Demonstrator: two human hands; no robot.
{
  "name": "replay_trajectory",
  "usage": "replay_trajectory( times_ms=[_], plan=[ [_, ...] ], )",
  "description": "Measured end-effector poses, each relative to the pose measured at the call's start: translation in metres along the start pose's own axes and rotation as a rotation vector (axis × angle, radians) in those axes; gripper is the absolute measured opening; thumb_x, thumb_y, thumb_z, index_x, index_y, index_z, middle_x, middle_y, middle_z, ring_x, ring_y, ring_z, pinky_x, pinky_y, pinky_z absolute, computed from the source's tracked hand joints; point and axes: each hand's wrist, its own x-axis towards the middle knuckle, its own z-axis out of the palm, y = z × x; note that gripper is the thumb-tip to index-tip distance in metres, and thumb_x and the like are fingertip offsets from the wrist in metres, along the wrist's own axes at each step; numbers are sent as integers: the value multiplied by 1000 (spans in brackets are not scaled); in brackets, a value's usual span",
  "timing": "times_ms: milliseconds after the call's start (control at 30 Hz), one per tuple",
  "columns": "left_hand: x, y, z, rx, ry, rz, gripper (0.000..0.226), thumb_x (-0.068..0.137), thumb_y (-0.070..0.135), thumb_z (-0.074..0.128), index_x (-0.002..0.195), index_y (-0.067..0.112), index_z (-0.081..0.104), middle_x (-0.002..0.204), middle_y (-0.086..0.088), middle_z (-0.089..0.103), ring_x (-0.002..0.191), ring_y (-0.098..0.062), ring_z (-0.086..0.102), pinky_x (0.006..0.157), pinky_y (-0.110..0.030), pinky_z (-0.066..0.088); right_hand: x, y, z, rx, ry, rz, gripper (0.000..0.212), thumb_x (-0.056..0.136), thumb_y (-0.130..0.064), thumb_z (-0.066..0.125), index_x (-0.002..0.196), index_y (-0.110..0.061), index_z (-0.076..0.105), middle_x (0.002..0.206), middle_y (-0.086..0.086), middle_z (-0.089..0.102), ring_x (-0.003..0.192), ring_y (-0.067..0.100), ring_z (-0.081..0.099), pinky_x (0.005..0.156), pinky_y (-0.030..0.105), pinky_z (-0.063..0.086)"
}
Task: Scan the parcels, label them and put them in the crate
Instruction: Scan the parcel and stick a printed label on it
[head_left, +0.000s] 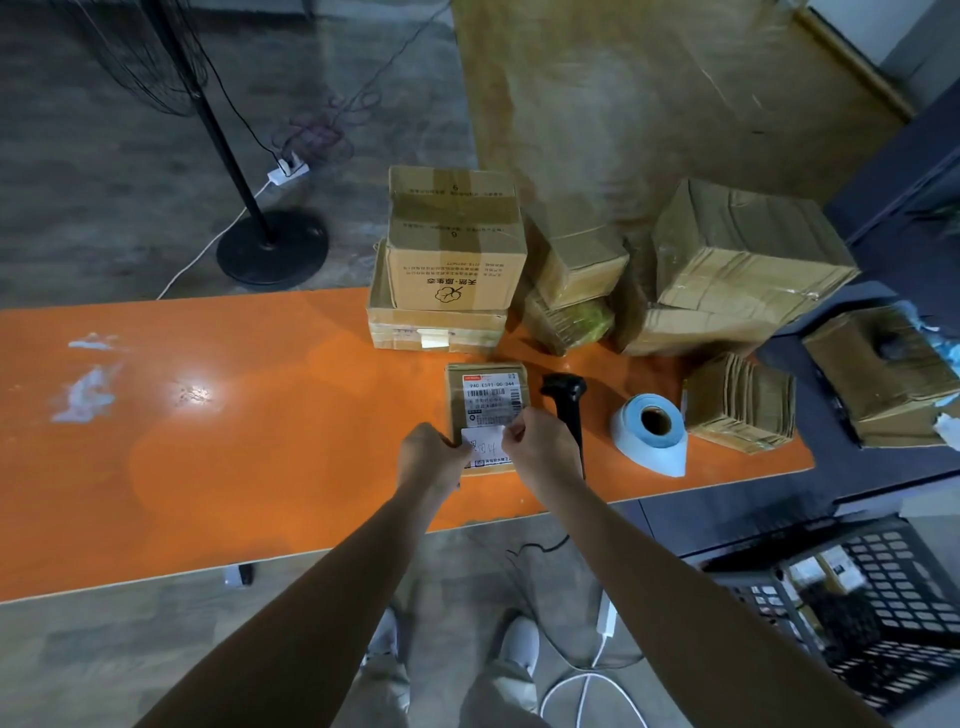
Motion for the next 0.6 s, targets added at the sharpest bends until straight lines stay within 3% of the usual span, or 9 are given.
replay_trajectory(
  times_ms=[100, 233, 333, 500, 600],
  plan=[
    [3, 0, -4, -88, -1, -55, 25, 78, 17, 76, 72, 1, 58, 70, -13, 67, 60, -23, 68, 60, -45, 60, 1, 2, 1, 45, 32, 24, 11, 94, -25, 61, 98, -16, 58, 95, 1, 64, 77, 15, 60, 56, 25, 41],
    [5, 2, -4, -88, -16, -48, 28, 81, 18, 71, 97, 14, 48, 80, -3, 59, 66, -18, 61, 67, -46, 60, 4, 6, -3, 181, 64, 48, 30, 87, -32, 70, 99, -17, 47, 82, -4, 57, 66, 9, 55, 48, 24, 37],
    [6, 8, -2, -102, -12, -42, 16, 85, 21, 65, 86, 18, 49, 80, 0, 57, 68, -17, 61, 65, -43, 61, 6, 6, -7, 237, 50, 54, 33, 87, -37, 70, 97, -15, 49, 81, 0, 59, 70, 17, 64, 58, 39, 55],
    [7, 13, -1, -62, 32, -59, 32, 90, 23, 60, 61, 14, 47, 61, -5, 52, 52, -20, 52, 61, -50, 60, 12, 14, -7, 259, 50, 28, 29, 90, -29, 69, 106, -17, 49, 89, -4, 57, 77, 16, 60, 52, 23, 44],
    [6, 11, 1, -103, 54, -78, 29, 90, 21, 58, 65, 16, 45, 64, -5, 50, 54, -20, 50, 63, -50, 59, 14, 26, -7, 234, 24, 68, 45, 89, -42, 67, 122, -18, 47, 112, 2, 53, 94, 19, 58, 69, 29, 48]
  ],
)
